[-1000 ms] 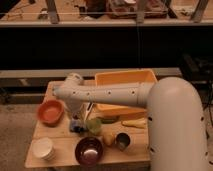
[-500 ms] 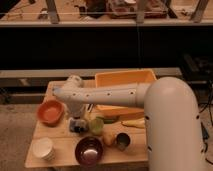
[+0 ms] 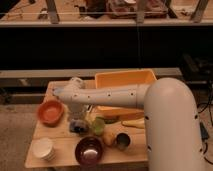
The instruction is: Wipe red bowl with brush
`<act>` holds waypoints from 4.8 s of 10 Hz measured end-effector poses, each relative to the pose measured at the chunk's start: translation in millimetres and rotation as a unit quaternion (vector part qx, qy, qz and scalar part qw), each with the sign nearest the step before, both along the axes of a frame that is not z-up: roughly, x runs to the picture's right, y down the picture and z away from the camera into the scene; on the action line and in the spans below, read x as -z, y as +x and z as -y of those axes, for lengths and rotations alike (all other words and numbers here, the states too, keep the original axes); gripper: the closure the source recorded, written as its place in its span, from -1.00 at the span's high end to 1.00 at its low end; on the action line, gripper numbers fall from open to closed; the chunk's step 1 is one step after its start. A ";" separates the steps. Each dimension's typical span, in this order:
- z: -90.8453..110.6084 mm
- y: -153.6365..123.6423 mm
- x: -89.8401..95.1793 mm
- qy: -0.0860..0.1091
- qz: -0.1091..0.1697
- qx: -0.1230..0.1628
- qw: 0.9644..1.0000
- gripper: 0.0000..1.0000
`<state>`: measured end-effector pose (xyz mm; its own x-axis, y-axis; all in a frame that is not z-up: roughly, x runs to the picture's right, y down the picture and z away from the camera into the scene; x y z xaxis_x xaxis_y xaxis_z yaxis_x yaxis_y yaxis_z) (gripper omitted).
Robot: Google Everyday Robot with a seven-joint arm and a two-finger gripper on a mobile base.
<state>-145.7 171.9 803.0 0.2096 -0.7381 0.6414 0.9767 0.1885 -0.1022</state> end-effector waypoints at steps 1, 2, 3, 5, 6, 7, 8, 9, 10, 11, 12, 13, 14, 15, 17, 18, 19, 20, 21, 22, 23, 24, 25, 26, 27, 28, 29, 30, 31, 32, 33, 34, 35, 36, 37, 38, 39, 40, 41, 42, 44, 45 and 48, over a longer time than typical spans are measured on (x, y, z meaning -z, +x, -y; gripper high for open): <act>-3.5 0.6 -0.9 -0.004 -0.001 -0.002 1.000 0.41; -6.4 0.8 -2.0 -0.007 0.000 -0.004 1.000 0.41; -6.5 0.9 -2.0 -0.007 0.000 -0.004 1.000 0.41; -7.8 1.6 -2.9 -0.008 0.000 -0.005 1.000 0.41; -6.7 3.1 -2.2 -0.008 -0.002 -0.005 1.000 0.41; -7.9 4.0 -3.3 -0.010 -0.002 -0.006 1.000 0.41; -14.6 2.6 -7.4 -0.019 -0.001 -0.007 1.000 0.41; -18.0 1.1 -10.3 -0.022 0.001 -0.008 1.000 0.41; -21.3 -0.4 -12.0 -0.026 0.002 -0.009 1.000 0.41; -23.3 -0.8 -12.7 -0.029 0.002 -0.010 1.000 0.34; -24.6 -1.0 -13.0 -0.031 0.002 -0.011 0.999 0.22; -25.8 -1.3 -13.6 -0.033 0.001 -0.012 0.999 -0.03; -25.5 0.0 -13.5 -0.033 -0.002 -0.013 0.999 -0.24; -24.3 1.2 -12.7 -0.032 -0.005 -0.015 0.999 -0.41; -21.3 3.2 -10.7 -0.030 -0.010 -0.017 0.999 -0.70; -17.2 6.6 -9.5 -0.024 -0.018 -0.011 1.000 -0.73; -11.3 9.7 -6.1 -0.016 -0.027 -0.004 1.000 -0.73; -3.1 11.5 -0.2 -0.009 -0.034 0.002 0.999 -0.73; 6.7 12.3 5.9 -0.001 -0.039 0.007 0.999 -0.73; 18.5 13.2 13.1 0.008 -0.044 0.010 0.999 -0.73; 28.7 13.9 17.3 0.018 -0.046 0.013 0.999 -0.73; 42.2 12.2 19.8 0.033 -0.046 0.017 0.998 -0.73; 56.0 4.0 21.5 0.045 -0.039 0.021 0.998 -0.73; 66.7 -4.0 20.0 0.054 -0.032 0.024 0.998 -0.73; 77.0 -19.1 18.1 0.066 -0.015 0.024 0.997 -0.73; 86.4 -41.0 16.1 0.078 0.013 0.019 0.997 -0.73; 91.1 -53.3 14.9 0.083 0.030 0.014 0.996 -0.73; 96.8 -70.0 13.6 0.090 0.057 0.008 0.994 -0.73; 100.7 -89.2 13.3 0.098 0.092 0.002 0.991 -0.73; 102.0 -106.0 12.5 0.104 0.128 -0.003 0.986 -0.73; 102.8 -118.8 10.1 0.108 0.159 -0.002 0.981 -0.73; 99.3 -129.2 8.3 0.101 0.184 0.000 0.978 -0.73; 97.3 -133.9 8.2 0.098 0.194 0.001 0.976 -0.73; 97.1 -134.4 8.2 0.097 0.196 0.001 0.976 -0.73; 97.1 -134.0 8.1 0.097 0.195 0.001 0.976 -0.73; 97.4 -133.5 8.0 0.097 0.195 0.001 0.976 -0.73; 96.5 -134.2 7.8 0.097 0.196 0.002 0.976 -0.73; 93.3 -136.5 6.0 0.102 0.202 0.006 0.974 -0.73; 90.0 -146.6 2.6 0.110 0.211 0.014 0.971 -0.73; 87.6 -159.1 0.1 0.114 0.219 0.021 0.969 -0.73; 86.9 -197.2 -5.6 0.125 0.246 0.041 0.960 -0.73; 87.7 -209.5 -9.7 0.127 0.258 0.048 0.956 -0.73; 77.3 -220.2 -29.9 0.120 0.276 0.056 0.952 -0.73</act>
